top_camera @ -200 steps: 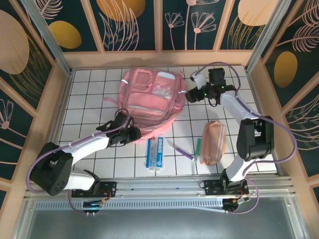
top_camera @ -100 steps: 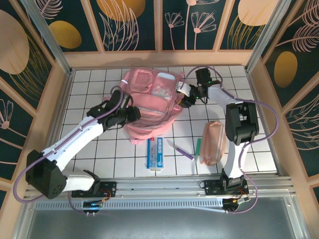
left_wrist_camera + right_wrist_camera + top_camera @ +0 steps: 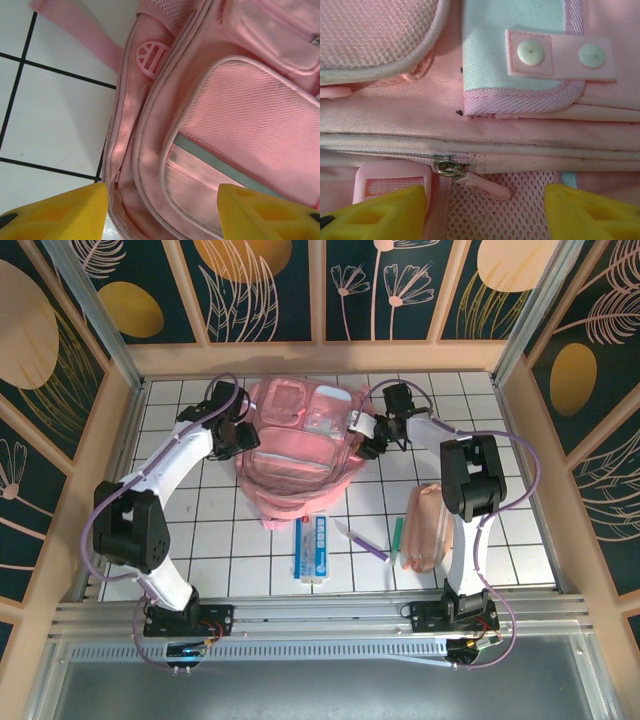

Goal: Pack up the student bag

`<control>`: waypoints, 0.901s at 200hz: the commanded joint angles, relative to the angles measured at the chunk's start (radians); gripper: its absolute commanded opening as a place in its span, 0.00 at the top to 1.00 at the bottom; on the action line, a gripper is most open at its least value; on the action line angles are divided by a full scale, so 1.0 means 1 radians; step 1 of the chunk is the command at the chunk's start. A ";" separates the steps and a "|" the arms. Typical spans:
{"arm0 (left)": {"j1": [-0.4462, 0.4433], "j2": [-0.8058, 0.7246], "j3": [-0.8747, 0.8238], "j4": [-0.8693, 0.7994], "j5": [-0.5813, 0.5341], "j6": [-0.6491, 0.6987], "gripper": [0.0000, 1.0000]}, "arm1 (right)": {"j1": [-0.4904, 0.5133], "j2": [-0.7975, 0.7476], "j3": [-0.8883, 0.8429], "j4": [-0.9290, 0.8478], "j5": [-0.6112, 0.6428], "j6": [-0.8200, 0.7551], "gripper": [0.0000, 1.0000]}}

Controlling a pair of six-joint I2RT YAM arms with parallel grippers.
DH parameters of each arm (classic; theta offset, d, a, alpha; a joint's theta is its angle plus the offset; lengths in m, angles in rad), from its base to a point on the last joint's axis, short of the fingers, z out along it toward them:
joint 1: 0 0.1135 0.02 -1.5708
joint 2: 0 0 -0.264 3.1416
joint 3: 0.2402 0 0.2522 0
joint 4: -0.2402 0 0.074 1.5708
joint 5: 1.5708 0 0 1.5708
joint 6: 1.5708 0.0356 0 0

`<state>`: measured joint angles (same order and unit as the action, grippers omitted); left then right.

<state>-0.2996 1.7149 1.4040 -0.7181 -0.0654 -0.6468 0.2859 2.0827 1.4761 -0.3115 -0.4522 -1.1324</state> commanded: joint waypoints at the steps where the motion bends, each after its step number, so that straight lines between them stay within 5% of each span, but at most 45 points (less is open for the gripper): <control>1: 0.010 0.081 0.035 -0.022 0.013 0.033 0.41 | 0.009 0.013 -0.034 0.068 0.059 0.016 0.39; 38: 0.012 0.192 0.042 0.018 0.060 0.072 0.44 | 0.013 -0.007 -0.027 0.024 -0.006 -0.011 0.66; 86: 0.013 0.264 0.038 -0.001 0.075 0.045 0.45 | 0.007 -0.089 -0.083 0.048 -0.054 -0.074 0.84; 139: 0.015 0.249 -0.008 0.061 0.102 -0.013 0.53 | 0.014 -0.173 -0.100 -0.001 -0.072 -0.115 0.98; 172: 0.014 0.232 -0.007 0.089 0.153 -0.037 0.60 | 0.019 -0.236 -0.150 0.033 -0.064 -0.110 1.00; 180: 0.015 0.226 -0.013 0.096 0.160 -0.044 0.60 | 0.015 -0.239 -0.156 0.042 -0.046 -0.096 0.93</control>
<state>-0.2859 1.9556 1.4117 -0.6613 0.0288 -0.6483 0.2962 1.8919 1.3502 -0.2726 -0.5007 -1.2285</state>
